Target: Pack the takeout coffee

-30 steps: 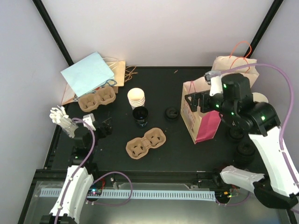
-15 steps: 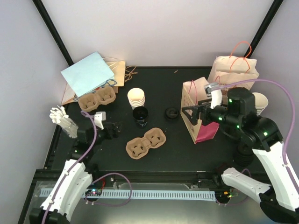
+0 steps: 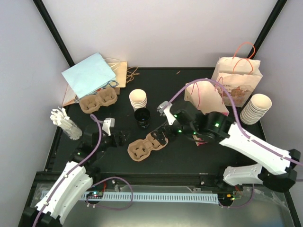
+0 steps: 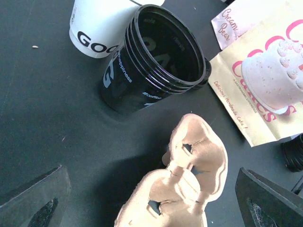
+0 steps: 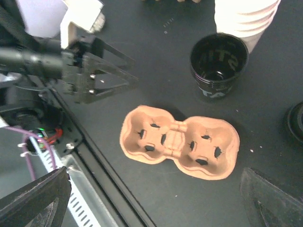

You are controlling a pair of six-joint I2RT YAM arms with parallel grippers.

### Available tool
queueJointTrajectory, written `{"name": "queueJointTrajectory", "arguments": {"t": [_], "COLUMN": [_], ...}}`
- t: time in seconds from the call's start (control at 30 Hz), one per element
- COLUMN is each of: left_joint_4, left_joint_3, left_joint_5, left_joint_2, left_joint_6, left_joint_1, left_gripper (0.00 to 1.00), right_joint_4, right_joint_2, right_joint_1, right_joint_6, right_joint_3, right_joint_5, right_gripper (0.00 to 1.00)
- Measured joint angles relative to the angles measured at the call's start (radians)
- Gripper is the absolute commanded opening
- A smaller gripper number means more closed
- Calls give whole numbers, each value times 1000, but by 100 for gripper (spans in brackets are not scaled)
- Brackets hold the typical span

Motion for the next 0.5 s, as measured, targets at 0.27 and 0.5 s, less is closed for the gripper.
{"name": "queueJointTrajectory", "arguments": {"t": [0.27,0.5], "left_joint_4": [-10,-10], "left_joint_3": [-5,-19], "left_joint_5": [-43,-77], "left_joint_2": [-39,-69], "left_joint_6": [-18,-21], "left_joint_1": [-1,-1], "left_gripper": [99,99], "right_joint_4": [70,124], "right_joint_2": [114,224], "right_joint_1": [27,39], "right_joint_6": [26,60], "right_joint_3": [-107,-168], "right_joint_5": [75,95], "right_gripper": [100,100]}}
